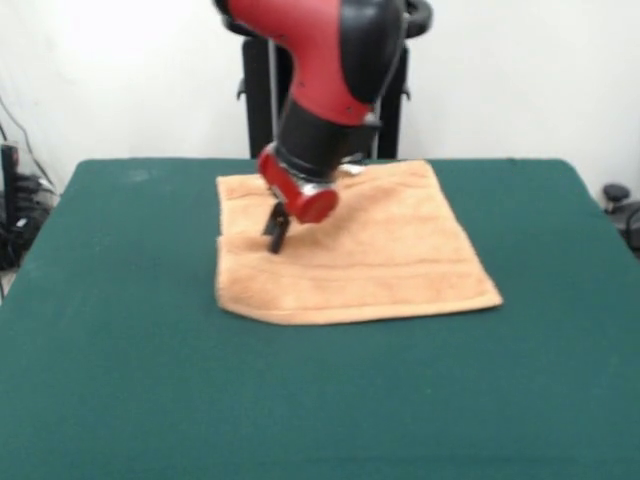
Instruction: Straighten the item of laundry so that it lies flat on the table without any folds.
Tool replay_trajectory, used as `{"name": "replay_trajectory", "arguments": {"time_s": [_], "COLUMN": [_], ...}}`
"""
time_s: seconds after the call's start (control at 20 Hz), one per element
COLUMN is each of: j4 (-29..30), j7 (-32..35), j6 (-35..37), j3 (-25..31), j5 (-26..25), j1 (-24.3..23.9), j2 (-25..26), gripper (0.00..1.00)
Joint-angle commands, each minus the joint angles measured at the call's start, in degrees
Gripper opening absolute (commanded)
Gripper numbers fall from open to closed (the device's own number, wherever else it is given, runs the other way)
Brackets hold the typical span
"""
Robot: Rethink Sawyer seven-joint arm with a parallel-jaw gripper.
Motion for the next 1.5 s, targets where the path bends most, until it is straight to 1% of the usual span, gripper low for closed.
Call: {"name": "replay_trajectory", "arguments": {"time_s": [0.05,0.25,0.4,0.45,0.6,0.7,0.9,1.25,1.5], "j4": [-11.61,-13.73,-12.17,-11.94,-10.09,-8.87,-6.79,-3.68,-0.75], "j7": [-4.58,-4.43,-3.23,-2.18,-2.84,-1.21,0.20,-0.47,0.52], "j6": [2.33,3.14,1.94,1.55,2.67,3.23,4.54,6.71,6.92], "j3": [5.26,9.07,12.32,13.23,17.28,18.90,20.67,23.84,26.08], "j5": [-5.36,-7.70,-9.55,-10.93,-11.49,-10.91,-10.65,-12.25,-12.36], "j1": [-6.19,-9.49,-10.97,-11.34,-14.10,-15.17,-16.33,-18.39,-19.16], "j2": [-0.16,0.92,0.44,0.33,-0.67,-0.96,-1.77,-3.11,-5.36], "gripper": [0.00,0.00,0.00,1.00,1.00,1.00,1.00,1.00,1.00]}}
